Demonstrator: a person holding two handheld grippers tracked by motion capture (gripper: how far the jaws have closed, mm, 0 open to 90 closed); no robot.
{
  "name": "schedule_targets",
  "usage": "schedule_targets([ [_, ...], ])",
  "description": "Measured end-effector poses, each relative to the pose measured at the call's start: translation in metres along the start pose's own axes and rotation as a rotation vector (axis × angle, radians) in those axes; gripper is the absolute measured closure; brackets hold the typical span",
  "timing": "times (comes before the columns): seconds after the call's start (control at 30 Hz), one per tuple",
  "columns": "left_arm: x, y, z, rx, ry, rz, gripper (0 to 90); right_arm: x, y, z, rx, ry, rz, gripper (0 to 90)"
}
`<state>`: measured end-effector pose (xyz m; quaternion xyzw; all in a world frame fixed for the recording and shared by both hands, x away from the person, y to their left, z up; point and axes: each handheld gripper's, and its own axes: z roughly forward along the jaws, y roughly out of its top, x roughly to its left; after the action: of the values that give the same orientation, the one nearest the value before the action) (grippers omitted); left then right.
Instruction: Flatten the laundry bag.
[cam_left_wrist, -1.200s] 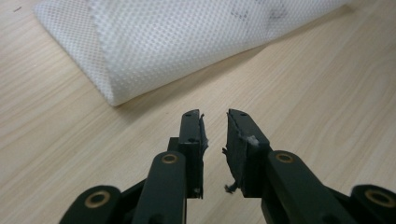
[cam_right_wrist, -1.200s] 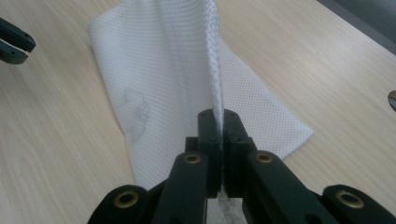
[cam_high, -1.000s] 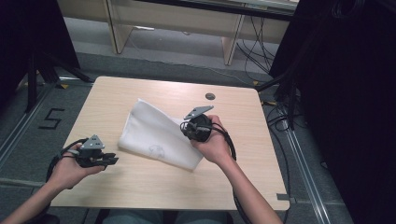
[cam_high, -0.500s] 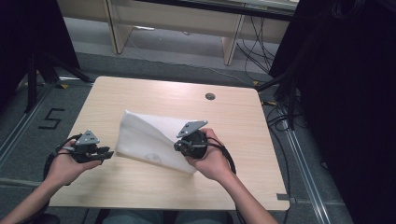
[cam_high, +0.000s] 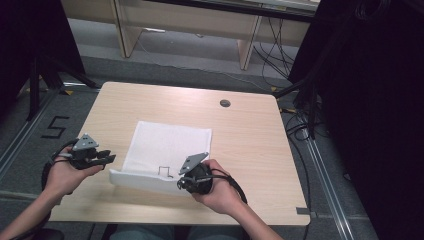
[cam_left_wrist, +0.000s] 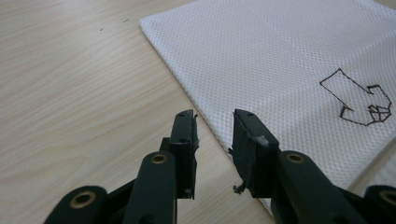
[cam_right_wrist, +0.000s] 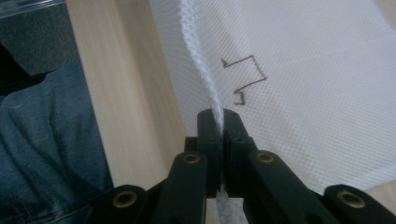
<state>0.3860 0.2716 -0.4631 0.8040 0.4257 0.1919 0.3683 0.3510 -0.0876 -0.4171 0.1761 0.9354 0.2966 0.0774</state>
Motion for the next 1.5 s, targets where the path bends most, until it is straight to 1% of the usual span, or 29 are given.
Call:
schedule_targets([
  [0.1, -0.004, 0.0, 0.003, -0.02, -0.005, -0.005, 68.8, 0.004, -0.003, 0.003, 0.018, 0.011, 0.0, 88.7],
  [0.13, -0.005, 0.0, 0.002, -0.009, -0.018, 0.012, 68.5, 0.006, -0.005, 0.005, 0.022, 0.017, -0.001, 88.7],
  [0.2, -0.008, 0.001, 0.003, -0.007, -0.041, 0.03, 68.1, 0.008, -0.007, 0.009, 0.042, 0.041, -0.026, 88.6],
  [0.27, -0.014, 0.003, 0.006, -0.023, -0.051, 0.035, 67.7, 0.012, -0.012, 0.014, 0.074, 0.059, -0.026, 88.6],
  [0.37, -0.022, 0.004, 0.009, -0.023, -0.084, 0.055, 67.3, 0.013, -0.016, 0.018, 0.088, 0.071, -0.026, 88.5],
  [0.4, -0.025, 0.004, 0.011, -0.018, -0.095, 0.069, 67.0, 0.015, -0.02, 0.022, 0.11, 0.082, -0.019, 88.5],
  [0.47, -0.031, 0.005, 0.013, 0.003, -0.117, 0.094, 66.8, 0.014, -0.021, 0.023, 0.112, 0.081, -0.025, 88.5],
  [0.53, -0.036, 0.006, 0.016, 0.017, -0.137, 0.125, 66.3, 0.015, -0.028, 0.027, 0.136, 0.088, 0.003, 88.4],
  [0.6, -0.041, 0.007, 0.02, 0.028, -0.156, 0.134, 66.0, 0.015, -0.029, 0.028, 0.146, 0.091, 0.016, 88.4],
  [0.7, -0.049, 0.009, 0.026, 0.05, -0.18, 0.173, 65.4, 0.015, -0.032, 0.032, 0.156, 0.096, 0.005, 88.0],
  [0.8, -0.054, 0.01, 0.03, 0.059, -0.185, 0.193, 64.9, 0.016, -0.033, 0.034, 0.161, 0.106, 0.007, 85.2],
  [0.83, -0.055, 0.01, 0.031, 0.064, -0.186, 0.202, 64.8, 0.017, -0.033, 0.035, 0.166, 0.103, 0.023, 83.1],
  [0.87, -0.056, 0.009, 0.033, 0.069, -0.186, 0.201, 64.6, 0.017, -0.033, 0.035, 0.164, 0.109, 0.019, 80.9],
  [0.9, -0.056, 0.009, 0.033, 0.074, -0.191, 0.215, 64.0, 0.018, -0.033, 0.032, 0.158, 0.119, 0.049, 76.2],
  [0.93, -0.056, 0.008, 0.033, 0.077, -0.191, 0.22, 64.0, 0.018, -0.033, 0.032, 0.158, 0.119, 0.049, 76.2],
  [0.97, -0.057, 0.006, 0.034, 0.082, -0.194, 0.203, 63.8, 0.017, -0.033, 0.031, 0.148, 0.126, 0.046, 72.8],
  [1.0, -0.057, 0.006, 0.035, 0.088, -0.187, 0.21, 63.6, 0.017, -0.033, 0.029, 0.137, 0.13, 0.06, 69.4],
  [1.03, -0.058, 0.006, 0.035, 0.089, -0.193, 0.21, 63.4, 0.016, -0.032, 0.026, 0.133, 0.139, 0.074, 67.5],
  [1.07, -0.057, 0.006, 0.034, 0.09, -0.194, 0.222, 63.3, 0.018, -0.032, 0.022, 0.137, 0.145, 0.118, 66.5],
  [1.1, -0.058, 0.005, 0.035, 0.091, -0.197, 0.217, 63.2, 0.015, -0.032, 0.02, 0.112, 0.141, 0.09, 64.9],
  [1.13, -0.059, 0.005, 0.036, 0.095, -0.2, 0.208, 63.1, 0.014, -0.031, 0.017, 0.094, 0.152, 0.095, 62.9],
  [1.2, -0.059, 0.004, 0.036, 0.099, -0.2, 0.232, 62.9, 0.012, -0.031, 0.011, 0.067, 0.154, 0.106, 60.3],
  [1.23, -0.061, 0.003, 0.037, 0.105, -0.203, 0.212, 62.9, 0.011, -0.03, 0.008, 0.052, 0.15, 0.113, 59.4],
  [1.27, -0.061, 0.003, 0.038, 0.113, -0.197, 0.227, 62.8, 0.01, -0.03, 0.003, 0.05, 0.142, 0.129, 58.0],
  [1.3, -0.061, 0.002, 0.038, 0.116, -0.205, 0.23, 62.7, 0.008, -0.029, -0.005, 0.019, 0.147, 0.136, 56.9],
  [1.33, -0.062, 0.001, 0.038, 0.122, -0.204, 0.218, 62.7, 0.008, -0.029, -0.005, 0.019, 0.147, 0.136, 56.9],
  [1.37, -0.062, 0.0, 0.039, 0.127, -0.202, 0.225, 62.8, 0.006, -0.028, -0.009, 0.008, 0.144, 0.149, 56.7],
  [1.43, -0.062, 0.001, 0.038, 0.126, -0.204, 0.238, 62.9, 0.001, -0.029, -0.015, 0.001, 0.105, 0.162, 57.5],
  [1.5, -0.064, 0.001, 0.037, 0.121, -0.211, 0.224, 63.1, -0.006, -0.032, -0.016, 0.008, 0.081, 0.171, 60.8],
])
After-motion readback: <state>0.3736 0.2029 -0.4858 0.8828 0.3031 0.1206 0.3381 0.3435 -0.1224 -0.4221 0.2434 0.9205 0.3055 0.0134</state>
